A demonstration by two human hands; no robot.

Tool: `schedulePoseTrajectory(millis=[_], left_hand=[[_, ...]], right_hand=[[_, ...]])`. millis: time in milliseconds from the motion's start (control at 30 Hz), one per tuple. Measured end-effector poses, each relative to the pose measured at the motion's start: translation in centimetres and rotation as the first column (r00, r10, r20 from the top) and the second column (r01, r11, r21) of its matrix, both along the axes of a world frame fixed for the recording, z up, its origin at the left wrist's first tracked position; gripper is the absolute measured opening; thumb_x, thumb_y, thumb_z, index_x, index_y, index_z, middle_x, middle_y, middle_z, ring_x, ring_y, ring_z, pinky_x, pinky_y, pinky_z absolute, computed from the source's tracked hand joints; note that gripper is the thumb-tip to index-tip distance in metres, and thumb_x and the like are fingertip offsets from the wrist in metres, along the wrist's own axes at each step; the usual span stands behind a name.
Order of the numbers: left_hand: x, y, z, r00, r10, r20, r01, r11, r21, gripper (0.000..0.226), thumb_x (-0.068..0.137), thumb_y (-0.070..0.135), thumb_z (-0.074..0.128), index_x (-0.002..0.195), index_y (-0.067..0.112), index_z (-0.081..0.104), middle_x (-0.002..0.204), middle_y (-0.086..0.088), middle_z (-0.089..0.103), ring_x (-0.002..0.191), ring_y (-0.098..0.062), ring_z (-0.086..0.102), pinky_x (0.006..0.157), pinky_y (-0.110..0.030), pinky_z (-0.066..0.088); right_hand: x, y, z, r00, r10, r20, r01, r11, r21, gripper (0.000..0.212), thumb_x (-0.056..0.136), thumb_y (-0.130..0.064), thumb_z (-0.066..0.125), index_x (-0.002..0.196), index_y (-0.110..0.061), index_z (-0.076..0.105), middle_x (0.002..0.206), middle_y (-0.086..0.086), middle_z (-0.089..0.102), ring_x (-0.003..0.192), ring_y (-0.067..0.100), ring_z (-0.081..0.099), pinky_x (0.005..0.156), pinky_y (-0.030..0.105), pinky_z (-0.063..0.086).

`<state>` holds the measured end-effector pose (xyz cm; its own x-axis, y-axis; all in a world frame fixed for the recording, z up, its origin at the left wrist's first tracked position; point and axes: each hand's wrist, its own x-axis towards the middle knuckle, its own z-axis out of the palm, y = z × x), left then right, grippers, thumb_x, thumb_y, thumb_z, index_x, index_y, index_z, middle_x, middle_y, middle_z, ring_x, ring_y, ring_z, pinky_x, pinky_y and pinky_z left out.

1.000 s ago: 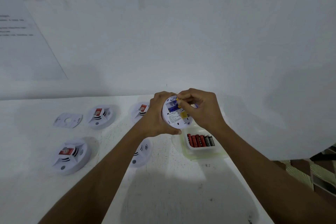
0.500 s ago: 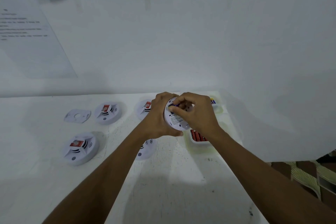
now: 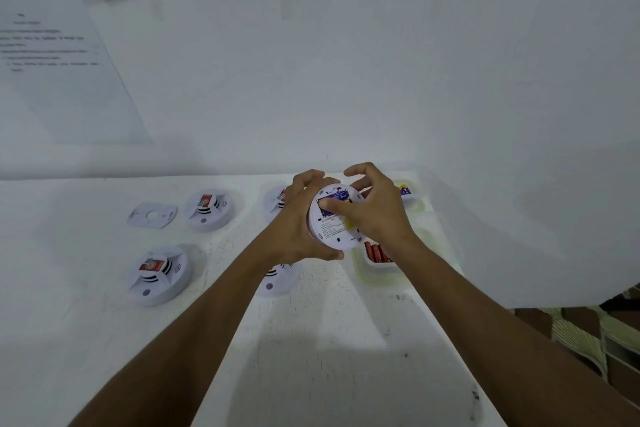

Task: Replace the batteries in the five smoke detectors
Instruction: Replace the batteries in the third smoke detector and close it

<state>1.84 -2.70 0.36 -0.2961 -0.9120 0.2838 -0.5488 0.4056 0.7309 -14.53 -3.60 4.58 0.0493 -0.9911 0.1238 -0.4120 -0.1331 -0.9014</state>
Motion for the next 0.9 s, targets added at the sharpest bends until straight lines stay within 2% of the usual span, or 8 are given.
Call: schedulePoseTrajectory(millis=[67, 133, 200, 267, 333, 467, 700, 900], left_hand=[[0.9, 0.4, 0.1, 1.000, -0.013, -0.013, 0.013, 1.000, -0.002, 0.097, 0.042, 0.061, 0.078, 0.124, 0.047, 0.028, 0.143, 0.000, 0.028, 0.131, -0.011, 0.032, 0.105, -0.013, 0.029], [2.5, 0.7, 0.4, 0.998, -0.036, -0.054, 0.036, 0.999, -0.004, 0.100, 0.044, 0.051, 0.084, 0.127, 0.044, 0.029, 0.139, 0.007, 0.029, 0.130, -0.009, 0.034, 0.110, -0.024, 0.035], [4.8, 0.9, 0.9, 0.995, -0.046, -0.092, 0.044, 0.999, -0.019, 0.103, 0.045, 0.045, 0.088, 0.130, 0.049, 0.029, 0.136, 0.013, 0.032, 0.132, -0.015, 0.035, 0.110, -0.031, 0.038], [7.6, 0.9, 1.3, 0.994, -0.042, -0.104, 0.041, 0.999, -0.016, 0.106, 0.046, 0.039, 0.091, 0.133, 0.043, 0.031, 0.137, 0.010, 0.034, 0.132, -0.016, 0.037, 0.109, -0.033, 0.041], [10.2, 1.1, 1.4, 0.995, -0.044, -0.094, 0.045, 0.999, 0.002, 0.107, 0.048, 0.031, 0.093, 0.136, 0.035, 0.032, 0.139, 0.005, 0.036, 0.132, -0.015, 0.038, 0.110, -0.036, 0.041], [15.3, 1.8, 1.3, 0.990, 0.017, -0.138, -0.008, 0.998, 0.065, 0.108, 0.050, 0.024, 0.095, 0.139, 0.034, 0.034, 0.140, 0.004, 0.041, 0.132, -0.014, 0.041, 0.108, -0.041, 0.042], [24.0, 3.5, 0.7, 0.980, 0.091, -0.175, -0.076, 0.993, 0.088, 0.109, 0.050, 0.028, 0.095, 0.140, 0.024, 0.035, 0.137, 0.003, 0.048, 0.126, -0.014, 0.048, 0.104, -0.036, 0.046], [32.9, 4.2, -0.4, 0.981, 0.116, -0.159, -0.092, 0.984, 0.151, 0.110, 0.045, 0.034, 0.095, 0.138, 0.029, 0.037, 0.138, 0.003, 0.045, 0.129, -0.018, 0.045, 0.104, -0.045, 0.046]], right_hand=[[0.7, 0.1, 0.1, 1.000, 0.025, 0.017, -0.025, 0.999, 0.028, 0.052, 0.066, -0.036, 0.089, 0.107, -0.031, 0.058, 0.091, -0.009, 0.064, 0.082, 0.007, 0.065, 0.062, 0.020, 0.052], [1.2, 0.0, 0.0, 0.989, 0.066, 0.134, -0.074, 0.996, 0.053, 0.035, 0.075, -0.026, 0.085, 0.103, -0.025, 0.064, 0.090, -0.001, 0.068, 0.080, 0.015, 0.067, 0.062, 0.024, 0.054], [1.7, -0.1, -0.3, 0.957, 0.119, 0.265, -0.146, 0.986, 0.085, 0.019, 0.083, -0.019, 0.078, 0.099, -0.018, 0.069, 0.095, 0.009, 0.072, 0.085, 0.027, 0.070, 0.070, 0.038, 0.058], [2.7, -0.1, -0.4, 0.929, 0.193, 0.317, -0.236, 0.966, 0.105, 0.017, 0.086, -0.014, 0.075, 0.102, -0.011, 0.071, 0.098, 0.012, 0.075, 0.089, 0.032, 0.072, 0.076, 0.045, 0.057], [4.7, 0.2, 0.0, 0.910, 0.232, 0.344, -0.285, 0.952, 0.113, 0.022, 0.086, -0.009, 0.074, 0.107, -0.007, 0.070, 0.100, 0.014, 0.075, 0.085, 0.027, 0.072, 0.067, 0.038, 0.057], [9.9, 0.9, 0.7, 0.890, 0.210, 0.405, -0.277, 0.954, 0.113, 0.025, 0.085, -0.007, 0.074, 0.109, -0.011, 0.066, 0.099, 0.021, 0.072, 0.081, 0.025, 0.072, 0.060, 0.029, 0.054], [20.0, 2.1, -0.2, 0.900, 0.210, 0.381, -0.264, 0.960, 0.094, 0.012, 0.088, -0.009, 0.071, 0.099, -0.014, 0.068, 0.093, 0.014, 0.074, 0.080, 0.025, 0.073, 0.061, 0.032, 0.056], [26.6, 0.5, -2.4, 0.952, 0.262, 0.160, -0.272, 0.961, 0.042, 0.009, 0.090, -0.015, 0.069, 0.096, -0.019, 0.074, 0.091, -0.001, 0.074, 0.079, 0.013, 0.066, 0.070, 0.027, 0.054]])
